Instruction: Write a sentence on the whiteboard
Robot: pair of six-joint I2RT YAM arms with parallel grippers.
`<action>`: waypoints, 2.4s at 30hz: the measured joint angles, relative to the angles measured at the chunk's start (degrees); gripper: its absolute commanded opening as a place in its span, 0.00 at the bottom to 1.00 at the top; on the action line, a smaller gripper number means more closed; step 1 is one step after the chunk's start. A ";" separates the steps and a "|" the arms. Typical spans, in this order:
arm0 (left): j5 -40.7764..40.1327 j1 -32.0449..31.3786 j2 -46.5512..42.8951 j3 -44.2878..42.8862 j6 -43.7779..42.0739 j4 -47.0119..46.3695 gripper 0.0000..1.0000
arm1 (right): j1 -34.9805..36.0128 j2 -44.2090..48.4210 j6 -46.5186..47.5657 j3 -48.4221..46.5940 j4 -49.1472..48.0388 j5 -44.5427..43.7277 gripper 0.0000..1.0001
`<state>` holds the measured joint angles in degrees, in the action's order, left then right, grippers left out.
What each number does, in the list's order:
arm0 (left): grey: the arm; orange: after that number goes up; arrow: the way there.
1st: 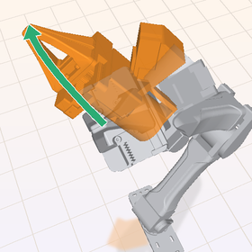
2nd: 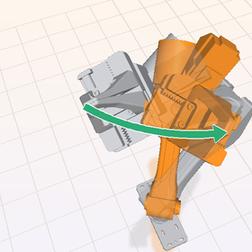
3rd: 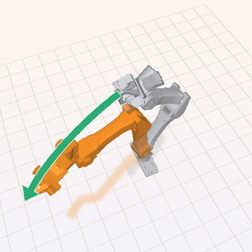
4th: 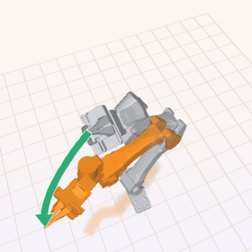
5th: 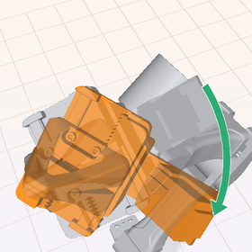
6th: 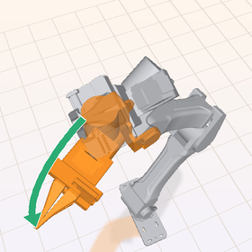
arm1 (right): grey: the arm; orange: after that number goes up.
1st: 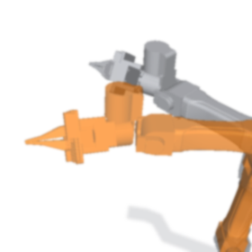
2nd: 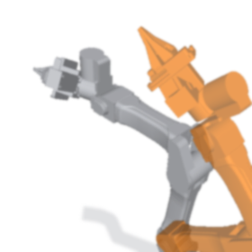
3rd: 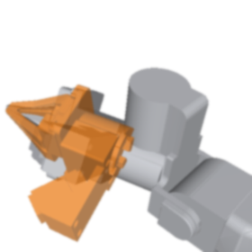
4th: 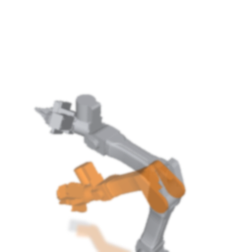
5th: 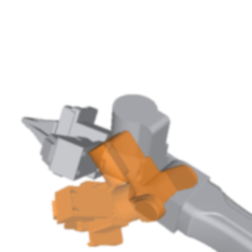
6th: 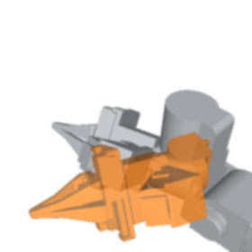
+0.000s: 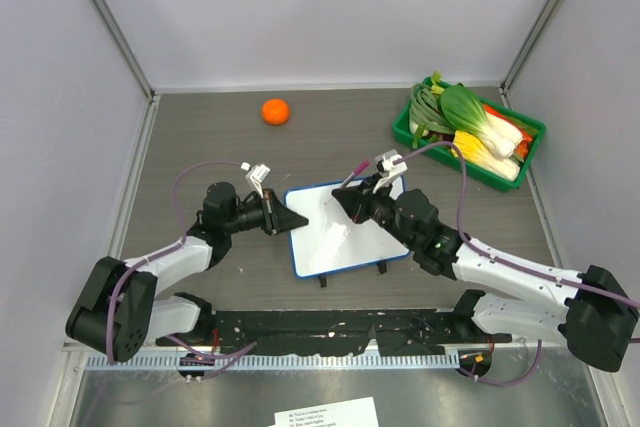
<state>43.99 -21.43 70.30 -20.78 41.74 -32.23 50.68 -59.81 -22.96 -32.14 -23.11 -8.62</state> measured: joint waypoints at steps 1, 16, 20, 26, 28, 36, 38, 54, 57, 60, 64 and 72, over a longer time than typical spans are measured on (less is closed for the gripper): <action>-0.13 0.00 -0.11 -0.04 -0.04 0.35 0.00 | 0.24 -0.11 0.17 0.00 -0.46 -0.33 0.01; -0.26 -0.04 0.33 -0.61 -0.02 0.98 0.00 | 4.15 -5.81 1.97 -0.02 -6.93 -7.87 0.01; -0.24 -0.04 0.31 -0.61 0.00 0.98 0.00 | 4.37 -7.08 1.90 -0.22 -8.13 -8.85 0.01; -0.15 -0.04 0.33 -0.61 -0.02 0.94 0.00 | 4.44 -8.61 1.73 -0.44 -9.90 -10.34 0.01; 0.00 -0.04 0.33 -0.61 -0.02 0.90 0.00 | 4.46 -9.05 1.55 -0.48 -10.38 -10.88 0.01; 0.11 -0.04 0.70 -0.61 -0.04 0.57 0.00 | 4.46 -9.44 0.74 -0.50 -13.14 -12.70 0.01; 0.20 -0.04 0.87 -0.61 -0.04 0.37 0.00 | 4.46 -9.57 0.63 -0.52 -13.44 -12.85 0.01; 0.33 0.07 1.18 -0.63 0.02 0.28 0.00 | 4.46 -11.61 -0.35 -0.55 -13.92 -13.35 0.01; 0.37 0.07 1.20 -0.63 0.02 0.28 0.00 | 4.46 -11.58 -0.83 -0.48 -13.75 -13.29 0.01; 0.37 0.09 1.20 -0.63 0.02 0.31 0.00 | 4.46 -11.41 -1.42 0.00 -13.75 -13.05 0.01; 0.37 0.09 1.20 -0.63 0.02 0.31 0.00 | 4.52 -10.91 -2.40 1.05 -13.73 -12.46 0.01; 0.42 0.13 1.55 -0.63 0.02 0.20 0.00 | 4.61 -10.16 -4.17 2.56 -13.51 -10.71 0.01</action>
<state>44.40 -21.30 71.85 -21.41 41.76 -32.03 55.29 -69.97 -27.14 -29.58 -36.62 -19.33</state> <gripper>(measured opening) 0.108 0.130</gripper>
